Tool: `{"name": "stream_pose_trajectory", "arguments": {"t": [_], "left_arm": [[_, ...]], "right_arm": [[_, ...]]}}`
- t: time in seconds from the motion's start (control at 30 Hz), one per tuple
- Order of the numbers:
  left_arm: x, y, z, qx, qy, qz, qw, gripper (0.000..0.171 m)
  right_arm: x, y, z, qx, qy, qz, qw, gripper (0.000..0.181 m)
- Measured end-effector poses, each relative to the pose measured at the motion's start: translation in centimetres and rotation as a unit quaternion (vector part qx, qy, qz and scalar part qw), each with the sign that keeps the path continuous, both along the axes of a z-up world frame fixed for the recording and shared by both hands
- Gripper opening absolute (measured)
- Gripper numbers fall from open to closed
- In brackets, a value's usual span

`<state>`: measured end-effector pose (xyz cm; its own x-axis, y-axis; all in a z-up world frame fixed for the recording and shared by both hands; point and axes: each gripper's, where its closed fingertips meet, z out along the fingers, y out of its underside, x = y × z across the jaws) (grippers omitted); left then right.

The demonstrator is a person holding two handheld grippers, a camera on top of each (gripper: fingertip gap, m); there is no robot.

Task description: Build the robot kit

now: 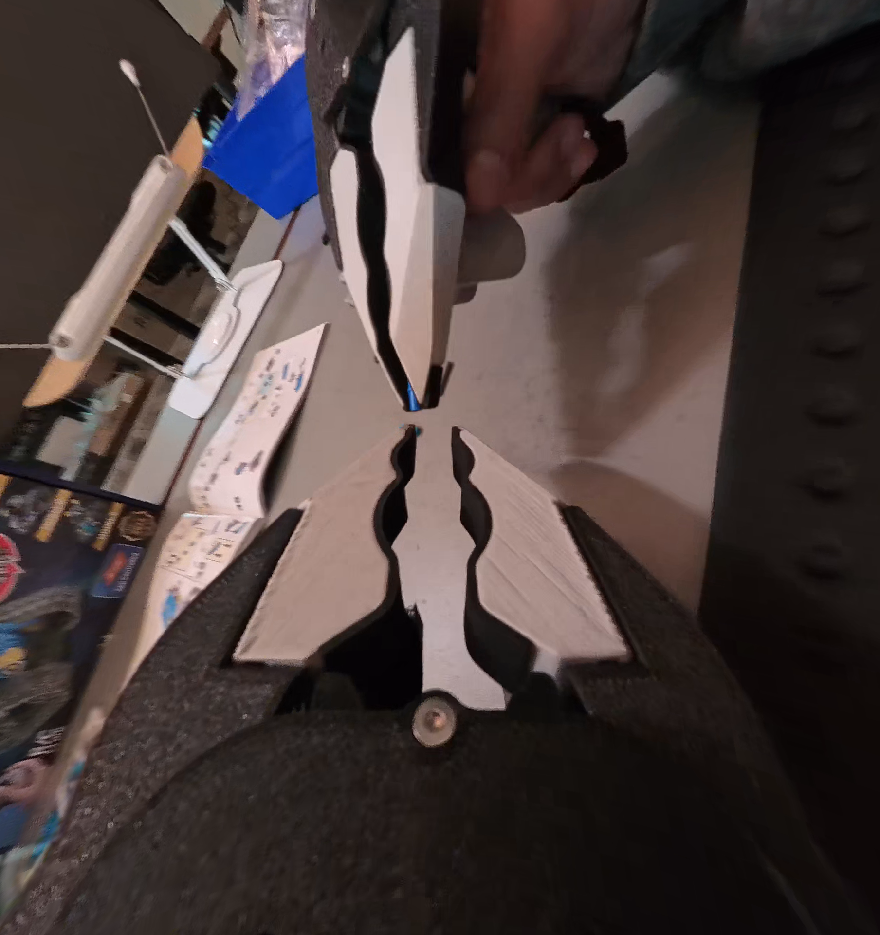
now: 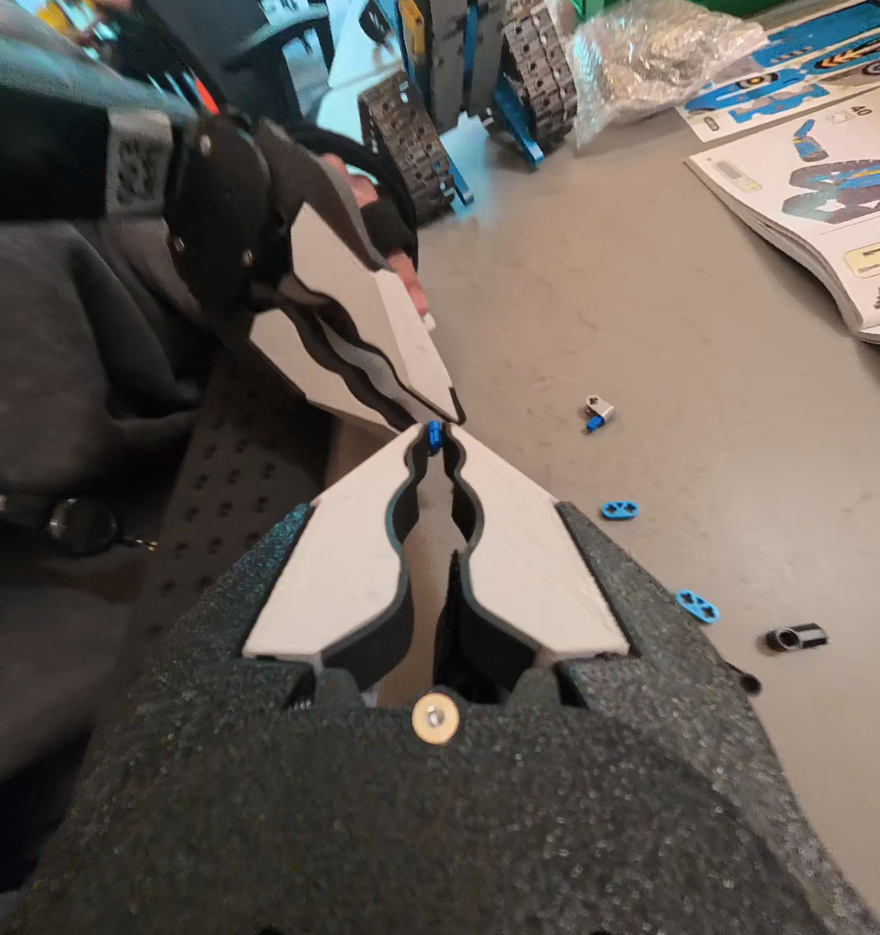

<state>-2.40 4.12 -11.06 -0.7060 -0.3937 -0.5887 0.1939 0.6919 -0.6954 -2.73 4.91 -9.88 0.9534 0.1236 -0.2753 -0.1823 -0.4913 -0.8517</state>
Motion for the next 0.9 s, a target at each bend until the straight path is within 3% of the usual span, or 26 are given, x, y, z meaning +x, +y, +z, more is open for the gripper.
{"name": "stream_pose_trajectory", "arguments": {"t": [0.13, 0.47, 0.63, 0.9], "left_arm": [[0.1, -0.1, 1.6, 0.016, -0.084, 0.009, 0.996, 0.009], [0.0, -0.1, 3.5, 0.051, -0.198, 0.027, 0.978, 0.005], [0.1, -0.2, 3.8, 0.053, -0.216, 0.033, 0.974, 0.005], [0.5, 0.3, 3.2, 0.044, -0.169, 0.039, 0.984, 0.003]], "right_arm": [[-0.5, 0.2, 0.7, 0.018, 0.042, 0.011, 0.999, 0.005], [-0.7, 0.2, 2.6, 0.07, 0.149, 0.019, 0.986, 0.004], [-0.5, 0.3, 3.0, 0.079, 0.132, 0.012, 0.988, 0.005], [0.5, 0.1, 2.7, 0.075, 0.112, -0.014, 0.991, 0.011]]}}
